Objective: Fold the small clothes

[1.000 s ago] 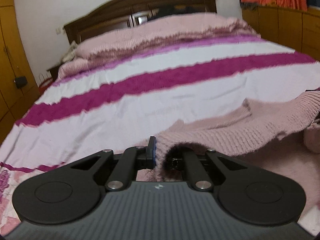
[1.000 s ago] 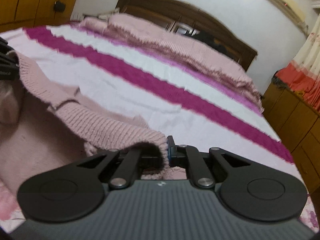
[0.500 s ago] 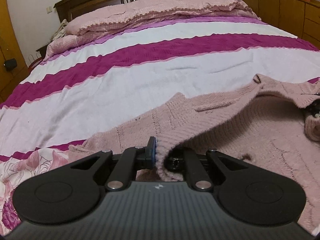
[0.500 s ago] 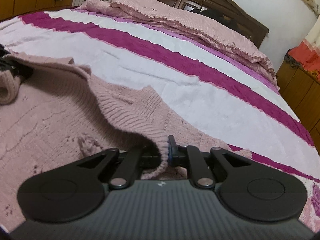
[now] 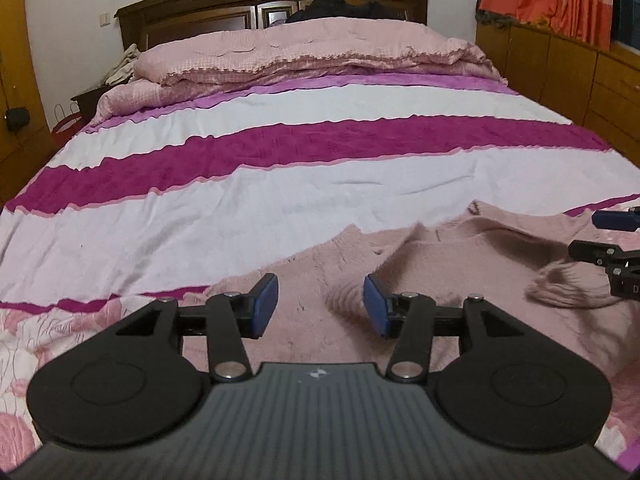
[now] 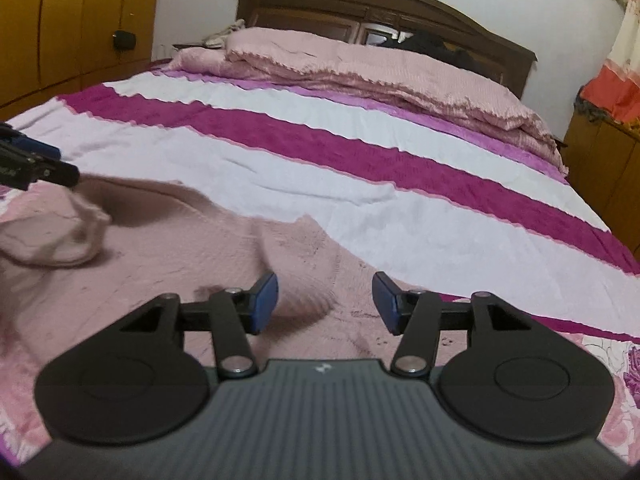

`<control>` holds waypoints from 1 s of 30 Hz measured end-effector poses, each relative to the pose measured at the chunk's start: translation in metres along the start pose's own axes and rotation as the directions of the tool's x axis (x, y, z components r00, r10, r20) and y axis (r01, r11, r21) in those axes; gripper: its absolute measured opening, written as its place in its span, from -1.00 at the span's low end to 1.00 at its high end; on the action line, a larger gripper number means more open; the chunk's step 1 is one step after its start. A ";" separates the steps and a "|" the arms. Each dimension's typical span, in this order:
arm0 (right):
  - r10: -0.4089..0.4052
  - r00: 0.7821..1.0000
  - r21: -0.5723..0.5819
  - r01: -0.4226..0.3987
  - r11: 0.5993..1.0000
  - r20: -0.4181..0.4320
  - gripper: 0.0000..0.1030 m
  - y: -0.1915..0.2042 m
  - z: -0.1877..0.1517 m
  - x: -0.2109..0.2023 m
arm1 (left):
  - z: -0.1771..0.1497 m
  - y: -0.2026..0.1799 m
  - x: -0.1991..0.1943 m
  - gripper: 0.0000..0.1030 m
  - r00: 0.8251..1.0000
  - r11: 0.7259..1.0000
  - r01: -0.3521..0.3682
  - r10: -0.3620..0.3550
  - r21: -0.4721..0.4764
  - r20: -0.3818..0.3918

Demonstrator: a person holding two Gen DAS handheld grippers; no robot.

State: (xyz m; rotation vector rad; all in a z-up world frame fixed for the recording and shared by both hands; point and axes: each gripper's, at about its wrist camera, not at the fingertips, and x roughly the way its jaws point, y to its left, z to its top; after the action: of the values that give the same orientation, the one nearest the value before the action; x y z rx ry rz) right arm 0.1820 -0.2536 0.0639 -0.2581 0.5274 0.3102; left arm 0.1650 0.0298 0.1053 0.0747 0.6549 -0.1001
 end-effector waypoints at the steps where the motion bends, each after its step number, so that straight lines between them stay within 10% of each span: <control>1: 0.013 1.000 -0.010 -0.013 1.000 0.002 0.06 0.001 -0.001 -0.004 | -0.002 0.000 -0.004 0.08 1.000 1.000 0.002 -0.002 -0.002 0.003; 15: 0.102 0.991 -0.091 -0.110 0.990 -0.087 0.04 0.024 -0.024 0.014 | -0.041 -0.037 0.002 0.09 0.985 0.980 0.152 -0.140 0.129 -0.100; 20: 0.100 0.992 -0.097 -0.107 0.989 -0.075 -0.08 0.025 -0.026 0.021 | -0.052 -0.052 0.022 0.09 0.994 0.971 0.100 -0.087 0.217 -0.068; 24: 0.074 0.996 -0.109 -0.079 0.991 -0.054 -0.68 0.023 -0.024 0.018 | -0.046 -0.049 0.024 -0.73 0.996 0.977 0.083 -0.076 0.195 -0.042; 30: -0.043 0.997 -0.016 0.044 0.999 0.063 -0.73 -0.009 -0.007 0.006 | -0.018 -0.012 0.012 -0.79 0.997 0.996 -0.042 0.036 0.085 0.075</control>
State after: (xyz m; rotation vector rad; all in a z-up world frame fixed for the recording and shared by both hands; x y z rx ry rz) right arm 0.1864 -0.2632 0.0563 -0.2759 0.4572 0.2798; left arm 0.1623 0.0186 0.0832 0.1663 0.5758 -0.0928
